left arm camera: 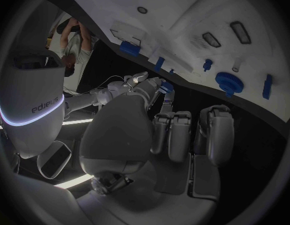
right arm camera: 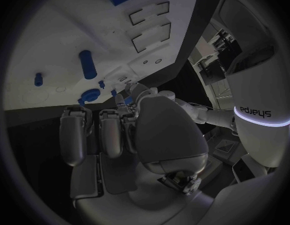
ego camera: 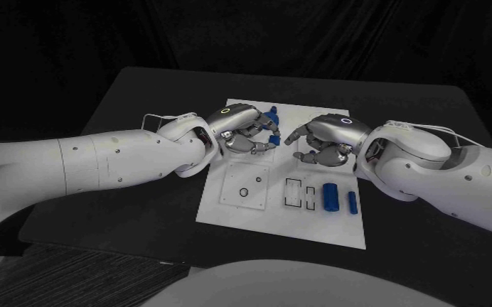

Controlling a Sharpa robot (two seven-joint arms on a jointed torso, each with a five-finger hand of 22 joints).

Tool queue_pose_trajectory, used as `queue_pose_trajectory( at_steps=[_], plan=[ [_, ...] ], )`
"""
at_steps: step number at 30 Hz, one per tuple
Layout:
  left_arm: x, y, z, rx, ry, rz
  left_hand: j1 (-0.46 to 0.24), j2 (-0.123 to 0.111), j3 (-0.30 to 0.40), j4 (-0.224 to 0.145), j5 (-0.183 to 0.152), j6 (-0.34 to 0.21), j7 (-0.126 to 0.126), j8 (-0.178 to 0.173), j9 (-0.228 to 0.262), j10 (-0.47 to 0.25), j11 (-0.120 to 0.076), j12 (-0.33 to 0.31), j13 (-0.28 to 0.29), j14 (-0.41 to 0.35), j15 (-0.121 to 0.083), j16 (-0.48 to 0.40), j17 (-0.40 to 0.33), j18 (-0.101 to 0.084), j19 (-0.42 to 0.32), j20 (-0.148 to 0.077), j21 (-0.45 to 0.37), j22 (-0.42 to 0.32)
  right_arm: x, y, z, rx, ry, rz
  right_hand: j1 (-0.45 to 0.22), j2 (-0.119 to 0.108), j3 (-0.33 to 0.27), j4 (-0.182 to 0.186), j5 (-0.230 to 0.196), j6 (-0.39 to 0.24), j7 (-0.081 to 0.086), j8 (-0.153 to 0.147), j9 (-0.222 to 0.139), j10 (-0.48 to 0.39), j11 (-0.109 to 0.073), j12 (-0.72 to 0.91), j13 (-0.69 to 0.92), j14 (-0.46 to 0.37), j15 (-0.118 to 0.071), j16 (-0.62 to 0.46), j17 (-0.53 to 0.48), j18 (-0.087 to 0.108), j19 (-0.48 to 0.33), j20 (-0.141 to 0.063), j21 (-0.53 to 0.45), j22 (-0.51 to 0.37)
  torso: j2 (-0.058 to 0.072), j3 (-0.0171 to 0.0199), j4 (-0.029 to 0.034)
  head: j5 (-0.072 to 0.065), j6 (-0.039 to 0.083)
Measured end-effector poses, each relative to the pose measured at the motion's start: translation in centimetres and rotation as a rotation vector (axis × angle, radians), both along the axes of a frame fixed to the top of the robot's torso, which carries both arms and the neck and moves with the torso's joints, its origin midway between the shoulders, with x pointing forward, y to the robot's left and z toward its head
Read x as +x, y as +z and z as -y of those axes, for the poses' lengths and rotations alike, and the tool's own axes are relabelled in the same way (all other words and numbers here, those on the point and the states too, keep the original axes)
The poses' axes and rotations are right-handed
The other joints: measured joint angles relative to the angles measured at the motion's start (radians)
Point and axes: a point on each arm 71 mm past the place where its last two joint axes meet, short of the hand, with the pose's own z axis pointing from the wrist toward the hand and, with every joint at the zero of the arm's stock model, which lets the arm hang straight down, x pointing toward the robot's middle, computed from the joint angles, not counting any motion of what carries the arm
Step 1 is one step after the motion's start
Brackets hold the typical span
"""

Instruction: Assemble the parts on the task board

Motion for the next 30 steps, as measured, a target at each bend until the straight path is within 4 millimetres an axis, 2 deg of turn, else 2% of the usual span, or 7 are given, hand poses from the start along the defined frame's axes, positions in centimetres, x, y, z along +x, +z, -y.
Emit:
queue_pose_trajectory(
  at_steps=[12,23,30],
  plan=[
    [-0.02,-0.02,0.11,-0.001,-0.001,-0.002,-0.001,-0.001,0.0,0.0,-0.003,0.0,0.0,0.0,0.0,0.0,0.0,0.0,0.0,0.0,0.0,0.0,0.0,0.0,0.0,0.0,0.004,0.0,0.08,-0.18,-0.29,-0.01,0.007,-0.009,0.0,0.0,0.007,-0.007,0.0,-0.021,0.001,-0.012,-0.007,0.0,0.0,0.0,0.0,0.0,0.0,0.0,0.0,0.0,-0.004,0.004,0.0,0.0,-0.001,0.0006,-0.0017,0.002,0.0],
    [-0.02,-0.03,0.25,-0.002,-0.002,-0.003,0.001,0.001,0.0,0.0,-0.003,0.0,0.0,-0.001,0.0,0.0,0.0,0.0,0.0,0.0,0.0,0.0,0.0,0.0,0.0,0.0,0.004,0.0,0.06,-0.22,-0.55,-0.012,0.012,-0.012,-0.003,-0.003,0.019,-0.019,0.0,-0.059,-0.009,-0.036,-0.016,0.0,0.0,0.0,0.0,0.0,0.0,0.0,0.0,0.0,-0.004,0.004,0.0,0.0,-0.001,0.001,-0.0028,0.005,0.0],
    [0.04,-0.07,0.25,0.0,0.002,-0.004,0.003,0.002,0.0,0.0,-0.004,0.0,0.0,-0.004,0.0,0.0,0.0,0.0,0.0,0.0,0.0,0.0,0.0,0.0,0.0,0.0,0.004,0.0,0.05,-0.22,-0.56,-0.012,0.013,-0.012,-0.005,-0.005,0.019,-0.019,0.0,-0.059,-0.009,-0.037,-0.016,0.0,0.0,0.0,0.0,0.0,0.0,0.0,0.0,0.0,-0.004,0.004,0.0,0.0,-0.001,0.0006,-0.003,0.007,0.0]
  ],
)
